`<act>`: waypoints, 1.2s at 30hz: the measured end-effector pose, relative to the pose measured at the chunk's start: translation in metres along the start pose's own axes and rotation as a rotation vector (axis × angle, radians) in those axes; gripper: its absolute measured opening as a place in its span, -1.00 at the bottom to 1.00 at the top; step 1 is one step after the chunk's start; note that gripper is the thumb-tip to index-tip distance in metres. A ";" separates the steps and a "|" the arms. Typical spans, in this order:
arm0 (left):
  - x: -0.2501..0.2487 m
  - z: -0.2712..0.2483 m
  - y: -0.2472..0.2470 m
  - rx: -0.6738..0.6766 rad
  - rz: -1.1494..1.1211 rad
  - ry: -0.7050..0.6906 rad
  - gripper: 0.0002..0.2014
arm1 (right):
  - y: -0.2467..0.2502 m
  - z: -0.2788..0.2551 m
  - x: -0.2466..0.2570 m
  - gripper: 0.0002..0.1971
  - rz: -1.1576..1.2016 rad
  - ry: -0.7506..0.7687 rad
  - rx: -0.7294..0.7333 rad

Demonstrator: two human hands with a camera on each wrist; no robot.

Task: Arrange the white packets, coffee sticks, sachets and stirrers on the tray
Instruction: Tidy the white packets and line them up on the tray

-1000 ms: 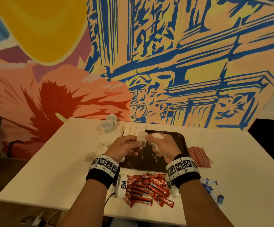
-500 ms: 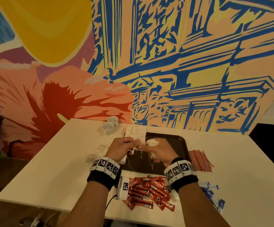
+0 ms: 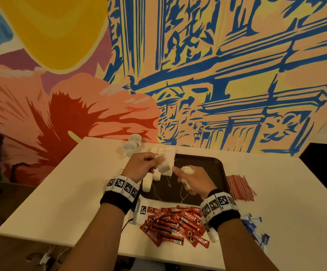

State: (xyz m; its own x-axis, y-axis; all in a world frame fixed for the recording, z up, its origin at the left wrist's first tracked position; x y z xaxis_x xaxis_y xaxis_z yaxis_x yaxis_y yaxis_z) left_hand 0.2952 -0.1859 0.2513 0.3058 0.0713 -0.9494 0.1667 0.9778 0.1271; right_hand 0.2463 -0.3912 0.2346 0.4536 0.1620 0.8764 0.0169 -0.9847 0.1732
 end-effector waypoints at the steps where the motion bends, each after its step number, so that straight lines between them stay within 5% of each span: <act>1: 0.002 0.004 0.003 0.005 0.023 0.000 -0.82 | 0.003 0.003 -0.003 -0.57 0.024 -0.029 -0.048; 5: 0.019 0.018 0.015 0.039 0.127 0.031 -0.85 | 0.012 0.016 -0.017 -0.59 0.062 -0.102 -0.147; 11: 0.064 0.052 0.025 0.104 0.352 0.120 -0.84 | 0.016 0.037 -0.033 -0.63 0.023 -0.182 -0.111; 23: 0.174 0.092 0.006 0.473 0.734 0.261 -0.89 | 0.009 0.085 -0.052 -0.65 0.015 -0.344 -0.038; 36: 0.210 0.128 -0.009 0.650 0.996 0.211 -0.75 | 0.006 0.110 -0.065 -0.64 -0.008 -0.375 -0.050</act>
State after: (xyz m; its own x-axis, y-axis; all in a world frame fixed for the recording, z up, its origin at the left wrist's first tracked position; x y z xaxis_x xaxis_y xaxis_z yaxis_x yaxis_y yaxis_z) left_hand 0.4777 -0.2049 0.0878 0.4197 0.8272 -0.3736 0.4043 0.1981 0.8929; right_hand 0.3149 -0.4148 0.1289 0.7482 0.1263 0.6513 -0.0174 -0.9776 0.2096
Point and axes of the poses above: each hand's wrist, its own z-axis towards the middle knuckle, its own y-axis out of the back of the hand, x = y × z, the point moved 2 cm from there along z, towards the middle knuckle, and after that the axes turned 14 degrees about -y, right-handed, at the moved point
